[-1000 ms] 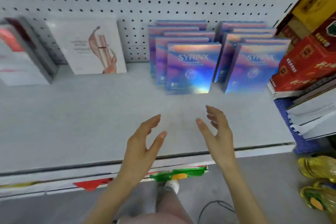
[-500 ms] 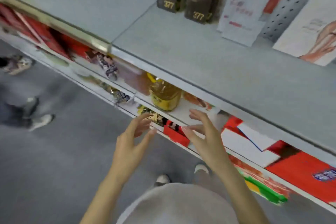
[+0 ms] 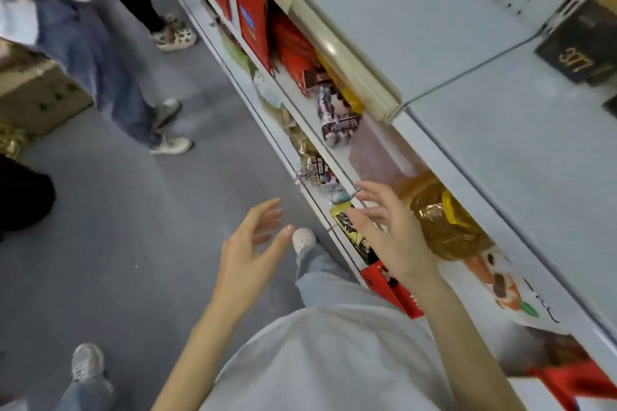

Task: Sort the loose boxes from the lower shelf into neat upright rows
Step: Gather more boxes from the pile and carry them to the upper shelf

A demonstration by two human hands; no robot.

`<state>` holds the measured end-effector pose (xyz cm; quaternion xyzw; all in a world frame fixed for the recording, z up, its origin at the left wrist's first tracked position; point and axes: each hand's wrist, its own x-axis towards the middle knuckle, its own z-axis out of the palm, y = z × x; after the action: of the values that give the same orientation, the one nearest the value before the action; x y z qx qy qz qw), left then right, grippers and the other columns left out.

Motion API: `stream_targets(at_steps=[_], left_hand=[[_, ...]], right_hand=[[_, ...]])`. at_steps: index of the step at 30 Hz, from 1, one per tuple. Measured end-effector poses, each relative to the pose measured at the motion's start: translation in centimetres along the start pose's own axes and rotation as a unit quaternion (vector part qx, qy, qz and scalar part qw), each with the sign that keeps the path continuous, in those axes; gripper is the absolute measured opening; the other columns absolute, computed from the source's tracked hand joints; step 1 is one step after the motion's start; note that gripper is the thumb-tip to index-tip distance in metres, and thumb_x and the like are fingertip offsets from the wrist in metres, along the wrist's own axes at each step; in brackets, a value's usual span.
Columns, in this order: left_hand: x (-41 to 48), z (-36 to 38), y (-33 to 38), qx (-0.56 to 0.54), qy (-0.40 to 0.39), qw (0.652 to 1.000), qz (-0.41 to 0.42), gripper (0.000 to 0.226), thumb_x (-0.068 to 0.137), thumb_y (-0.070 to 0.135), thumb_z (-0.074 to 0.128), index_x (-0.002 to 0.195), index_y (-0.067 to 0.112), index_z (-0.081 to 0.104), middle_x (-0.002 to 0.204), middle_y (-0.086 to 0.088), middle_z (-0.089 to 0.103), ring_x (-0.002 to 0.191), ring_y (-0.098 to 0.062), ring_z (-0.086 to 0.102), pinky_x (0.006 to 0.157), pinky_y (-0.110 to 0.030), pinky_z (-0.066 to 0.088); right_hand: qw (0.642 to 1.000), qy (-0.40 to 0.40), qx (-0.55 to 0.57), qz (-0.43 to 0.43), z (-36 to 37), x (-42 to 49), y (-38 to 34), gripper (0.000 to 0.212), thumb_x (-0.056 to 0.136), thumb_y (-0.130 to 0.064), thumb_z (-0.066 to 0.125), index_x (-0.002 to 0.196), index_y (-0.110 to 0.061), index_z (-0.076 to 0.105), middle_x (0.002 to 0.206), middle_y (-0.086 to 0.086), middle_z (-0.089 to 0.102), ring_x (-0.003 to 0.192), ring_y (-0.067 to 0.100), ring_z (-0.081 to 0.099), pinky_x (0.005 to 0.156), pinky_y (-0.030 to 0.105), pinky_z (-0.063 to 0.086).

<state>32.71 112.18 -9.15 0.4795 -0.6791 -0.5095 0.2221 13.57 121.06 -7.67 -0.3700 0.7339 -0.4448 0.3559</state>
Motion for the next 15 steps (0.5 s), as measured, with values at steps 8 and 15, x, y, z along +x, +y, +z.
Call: stream_targets(at_steps=[8, 15], left_hand=[[18.6, -5.0, 4.9, 0.042, 0.035, 0.998, 0.035, 0.032, 0.082, 0.041, 0.062, 0.113, 0.047, 0.053, 0.113, 0.019, 0.064, 0.104, 0.000, 0.061, 0.092, -0.021, 0.048], [30.6, -8.2, 5.8, 0.056, 0.022, 0.997, 0.054, 0.035, 0.088, 0.028, 0.064, 0.120, 0.037, 0.054, 0.115, 0.017, 0.061, 0.108, -0.001, 0.059, 0.090, -0.012, 0.045]], right_hand=[[0.999, -0.008, 0.044, -0.022, 1.5, 19.2, -6.4, 0.039, 0.090, -0.027, 0.064, 0.126, -0.036, 0.052, 0.122, -0.016, 0.057, 0.098, -0.005, 0.060, 0.085, 0.013, 0.049], [0.998, 0.027, 0.037, -0.033, 2.2, 31.8, -11.2, 0.032, 0.090, -0.024, 0.065, 0.117, -0.038, 0.054, 0.114, -0.017, 0.059, 0.090, -0.005, 0.063, 0.079, 0.011, 0.048]])
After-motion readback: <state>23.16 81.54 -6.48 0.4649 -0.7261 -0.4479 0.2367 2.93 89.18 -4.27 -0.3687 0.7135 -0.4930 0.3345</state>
